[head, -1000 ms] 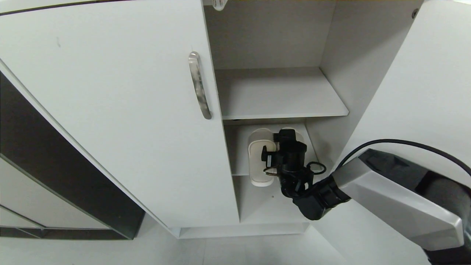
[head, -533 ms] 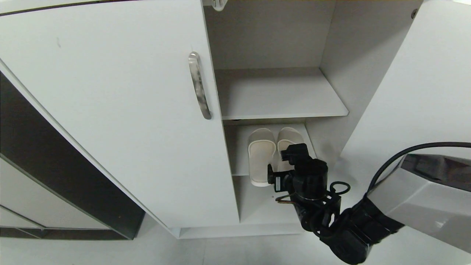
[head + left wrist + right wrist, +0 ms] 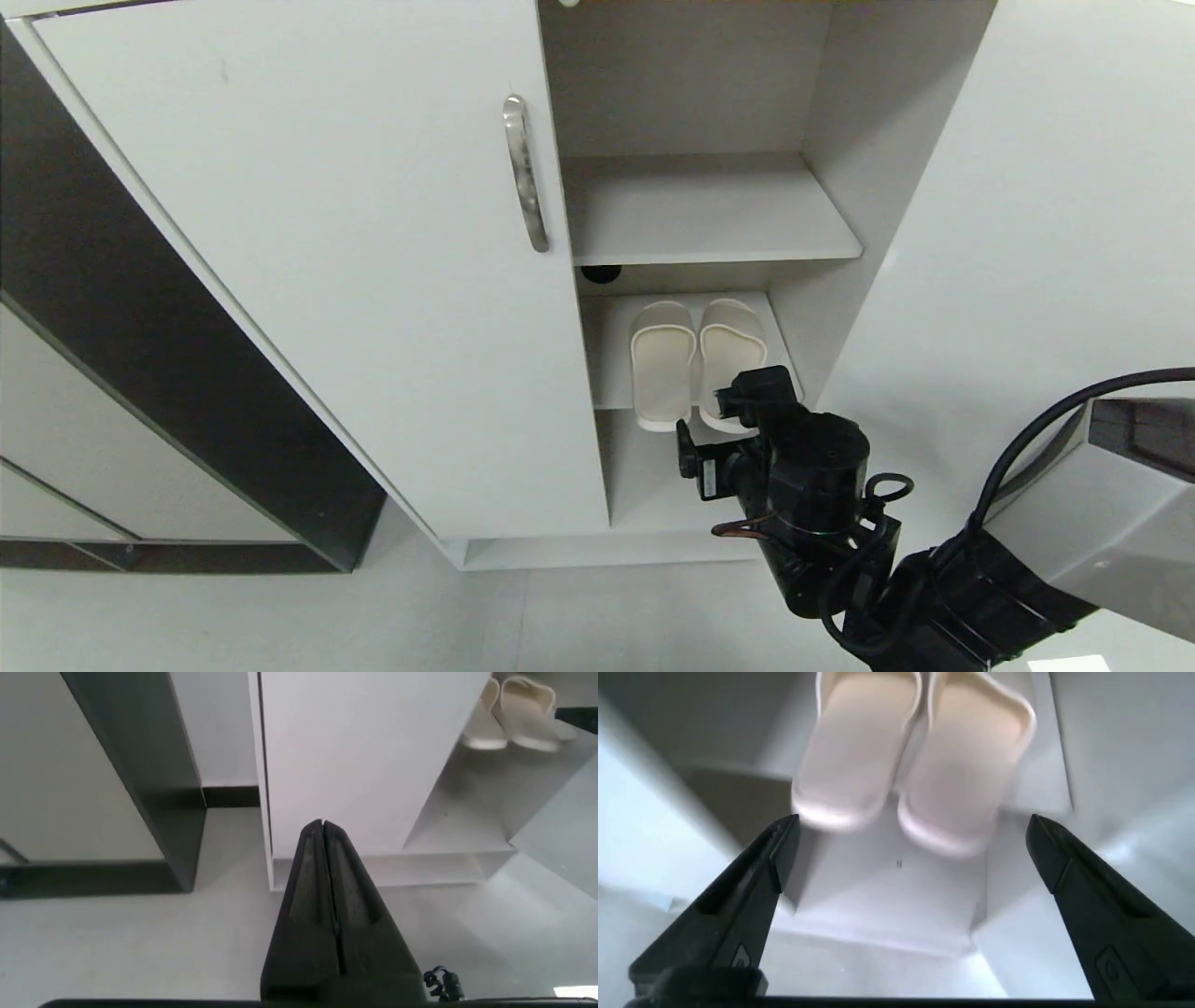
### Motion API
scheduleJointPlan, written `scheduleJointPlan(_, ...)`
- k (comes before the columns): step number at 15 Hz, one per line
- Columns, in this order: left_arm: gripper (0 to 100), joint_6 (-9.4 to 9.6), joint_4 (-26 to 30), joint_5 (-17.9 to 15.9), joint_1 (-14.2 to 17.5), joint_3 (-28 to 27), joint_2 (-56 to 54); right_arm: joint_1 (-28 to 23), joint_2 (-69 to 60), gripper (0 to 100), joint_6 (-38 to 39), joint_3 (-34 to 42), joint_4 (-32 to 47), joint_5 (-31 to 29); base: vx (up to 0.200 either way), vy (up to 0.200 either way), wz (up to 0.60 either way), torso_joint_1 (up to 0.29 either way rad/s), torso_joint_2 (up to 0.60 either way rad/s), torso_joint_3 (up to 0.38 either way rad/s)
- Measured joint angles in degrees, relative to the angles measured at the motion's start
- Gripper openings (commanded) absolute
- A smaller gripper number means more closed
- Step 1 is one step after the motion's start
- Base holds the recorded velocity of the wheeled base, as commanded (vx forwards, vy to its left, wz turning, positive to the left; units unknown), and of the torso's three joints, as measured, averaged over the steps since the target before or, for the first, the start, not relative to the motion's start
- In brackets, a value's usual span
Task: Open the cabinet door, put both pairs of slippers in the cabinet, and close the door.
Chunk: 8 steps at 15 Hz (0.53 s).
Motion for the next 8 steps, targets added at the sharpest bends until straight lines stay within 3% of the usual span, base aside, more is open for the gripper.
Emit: scheduleJointPlan(8,0,0.0,0.0,0.0,0.0,0.0,0.0,0.1,-0.3,100,-0.3,1.7,-1.7,-0.1,0.0,0.0,0.0,0.0,0.0,0.0)
